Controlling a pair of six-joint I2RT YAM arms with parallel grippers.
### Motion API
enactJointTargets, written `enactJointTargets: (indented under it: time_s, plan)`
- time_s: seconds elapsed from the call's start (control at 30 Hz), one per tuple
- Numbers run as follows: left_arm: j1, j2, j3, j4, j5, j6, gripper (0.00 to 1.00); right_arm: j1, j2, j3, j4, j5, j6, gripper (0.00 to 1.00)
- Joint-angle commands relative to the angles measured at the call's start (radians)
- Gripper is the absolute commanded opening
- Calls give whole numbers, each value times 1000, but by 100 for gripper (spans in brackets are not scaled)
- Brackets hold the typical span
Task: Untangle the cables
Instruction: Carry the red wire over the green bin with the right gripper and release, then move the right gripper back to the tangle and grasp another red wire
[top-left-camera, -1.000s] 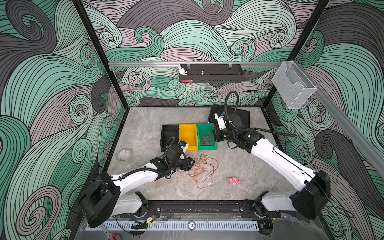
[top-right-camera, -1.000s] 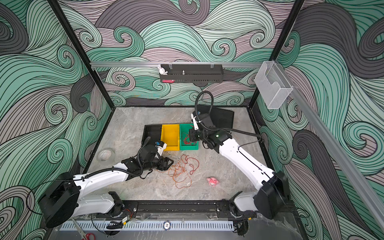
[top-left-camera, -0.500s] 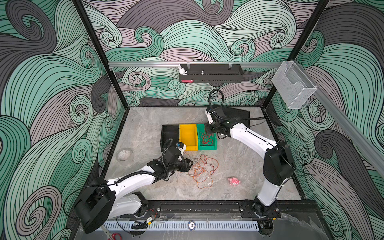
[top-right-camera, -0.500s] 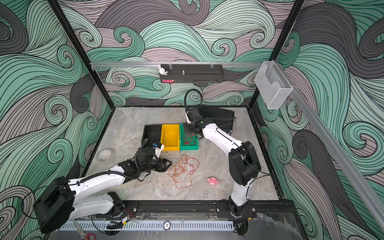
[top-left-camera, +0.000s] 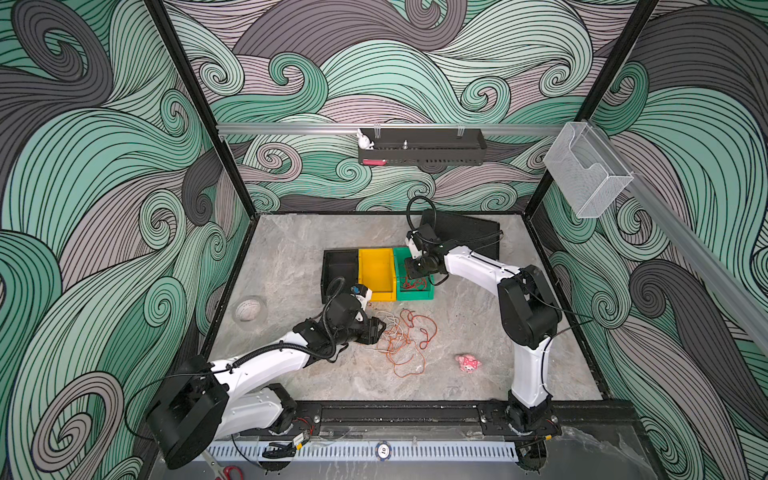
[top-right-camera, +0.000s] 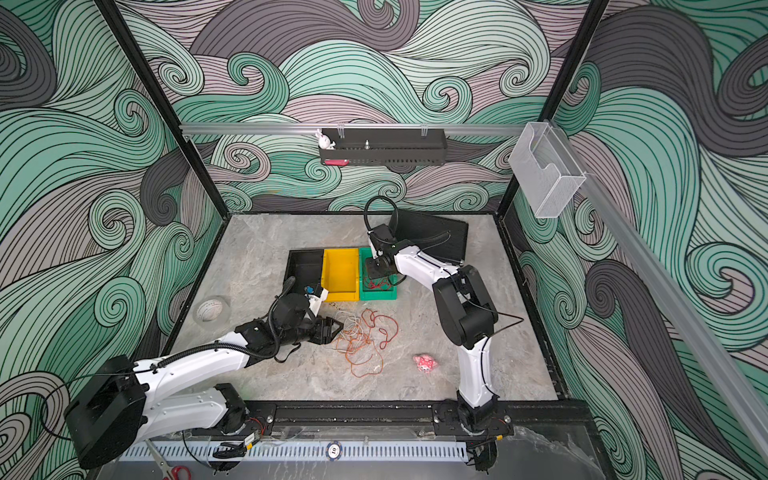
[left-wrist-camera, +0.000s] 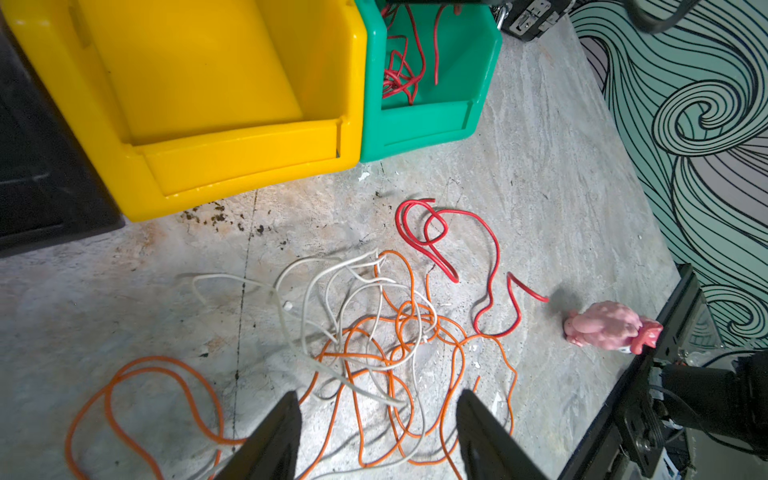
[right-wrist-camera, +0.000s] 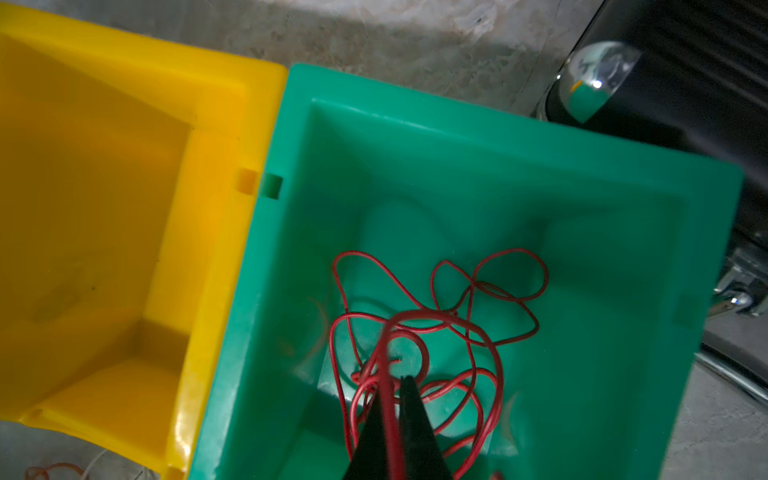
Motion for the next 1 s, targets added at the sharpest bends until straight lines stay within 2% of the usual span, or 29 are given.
enactJointTargets:
  time_s: [0.0, 0.2, 0.4, 0.57, 0.83, 0.97]
  plan:
    - [5, -19, 14, -23, -12, 7, 62, -4, 12, 47, -57, -10, 7, 15]
    - [4, -24, 18, -31, -20, 8, 62, -3, -15, 56, -96, 34, -7, 34]
    - [5, -36, 32, -56, -29, 21, 62, -3, -58, 64, -128, 69, -25, 36]
    - [4, -47, 40, -73, -39, 29, 62, -4, -97, 73, -157, 112, -44, 47]
    - [4, -62, 43, -86, -43, 31, 62, -4, -157, 88, -182, 124, -61, 49]
    - [4, -72, 43, -94, -37, 40, 62, -2, -229, 64, -190, 91, -58, 48]
